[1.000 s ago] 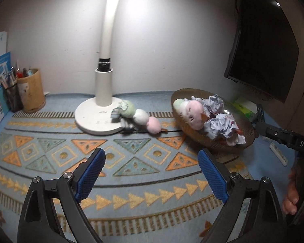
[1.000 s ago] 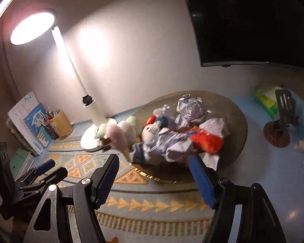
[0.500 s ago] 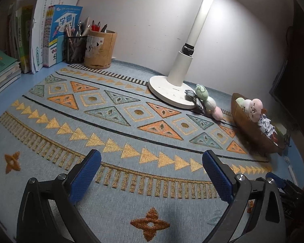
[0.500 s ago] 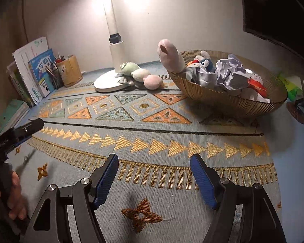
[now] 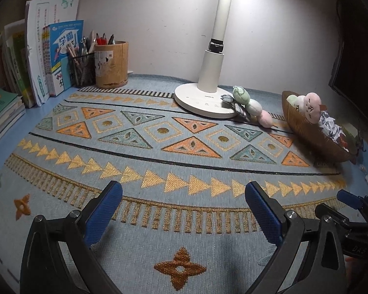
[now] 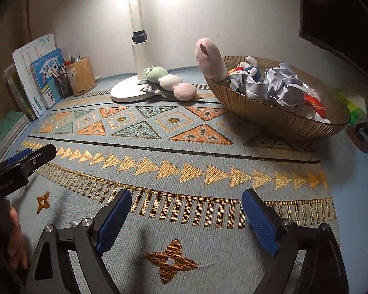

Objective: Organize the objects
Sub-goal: 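Withdraw both tools from the bowl back toward the lamp, then grasp the second green-white-pink plush stack by its pink end with the right tool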

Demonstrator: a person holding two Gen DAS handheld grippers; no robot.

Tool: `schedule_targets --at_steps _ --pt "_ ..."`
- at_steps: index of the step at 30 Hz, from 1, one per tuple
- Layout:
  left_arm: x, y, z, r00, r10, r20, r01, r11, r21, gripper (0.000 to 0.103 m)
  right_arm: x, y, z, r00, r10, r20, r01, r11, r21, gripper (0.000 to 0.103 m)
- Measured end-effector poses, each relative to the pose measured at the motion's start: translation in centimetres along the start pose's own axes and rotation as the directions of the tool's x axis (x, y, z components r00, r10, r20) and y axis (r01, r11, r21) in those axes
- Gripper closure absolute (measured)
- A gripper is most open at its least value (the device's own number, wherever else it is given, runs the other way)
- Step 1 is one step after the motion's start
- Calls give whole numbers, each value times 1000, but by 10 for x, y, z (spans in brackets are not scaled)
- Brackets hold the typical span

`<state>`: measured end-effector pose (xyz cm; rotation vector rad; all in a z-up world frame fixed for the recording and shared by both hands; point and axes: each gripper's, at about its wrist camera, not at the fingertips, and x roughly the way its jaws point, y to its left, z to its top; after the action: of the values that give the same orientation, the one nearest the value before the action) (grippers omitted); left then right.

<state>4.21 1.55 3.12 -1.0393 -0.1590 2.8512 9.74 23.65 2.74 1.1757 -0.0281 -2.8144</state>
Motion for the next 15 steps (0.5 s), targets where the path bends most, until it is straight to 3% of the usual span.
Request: schedule_targets --at_steps 12,15 --pt "2 -4 -1 1000 -4 -17 4 1000 26 2 7 -2 3 999 14 -40 -13 1000 12 12" --pt "3 -5 0 1000 -8 -21 8 1000 29 2 7 -4 14 992 126 -23 -123 987 104 12"
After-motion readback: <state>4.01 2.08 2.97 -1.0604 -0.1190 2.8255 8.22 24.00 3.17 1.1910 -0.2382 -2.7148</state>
